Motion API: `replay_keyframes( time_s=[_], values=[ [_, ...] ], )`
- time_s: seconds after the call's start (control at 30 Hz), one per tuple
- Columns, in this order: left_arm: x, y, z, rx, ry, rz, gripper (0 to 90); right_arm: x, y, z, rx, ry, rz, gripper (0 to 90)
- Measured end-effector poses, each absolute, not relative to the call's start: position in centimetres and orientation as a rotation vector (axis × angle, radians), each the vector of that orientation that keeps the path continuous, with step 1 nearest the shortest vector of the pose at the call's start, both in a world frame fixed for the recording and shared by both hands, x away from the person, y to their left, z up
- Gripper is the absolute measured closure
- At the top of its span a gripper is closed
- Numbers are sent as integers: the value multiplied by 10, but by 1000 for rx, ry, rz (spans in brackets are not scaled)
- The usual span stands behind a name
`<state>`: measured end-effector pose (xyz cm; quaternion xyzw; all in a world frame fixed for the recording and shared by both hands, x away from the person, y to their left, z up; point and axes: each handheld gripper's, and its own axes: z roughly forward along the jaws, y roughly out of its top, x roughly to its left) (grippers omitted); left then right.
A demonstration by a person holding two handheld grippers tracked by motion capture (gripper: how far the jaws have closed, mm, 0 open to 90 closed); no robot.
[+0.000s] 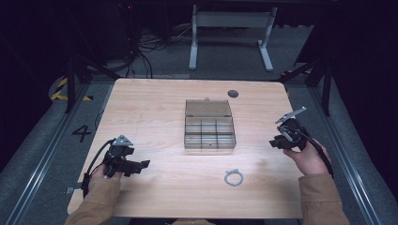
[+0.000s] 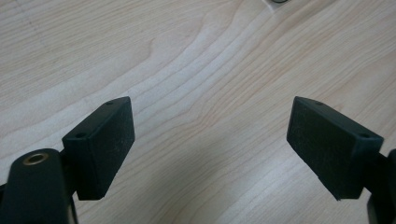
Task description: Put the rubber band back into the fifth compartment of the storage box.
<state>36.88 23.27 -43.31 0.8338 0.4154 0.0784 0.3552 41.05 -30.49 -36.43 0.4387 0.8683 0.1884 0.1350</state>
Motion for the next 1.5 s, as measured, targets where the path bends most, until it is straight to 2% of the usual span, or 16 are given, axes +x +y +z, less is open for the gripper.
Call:
replay_keyframes(
  time_s=[0.17,0.63,1.5],
  values=[
    [369,234,-433,2103,1067,180,158,408,-301,-363,1230,2544,567,655],
    [368,230,-431,2099,1020,178,158,391,-273,-354,1048,2679,555,596],
    [369,230,-431,2102,1033,175,158,372,-227,-350,836,2826,550,558]
  ],
)
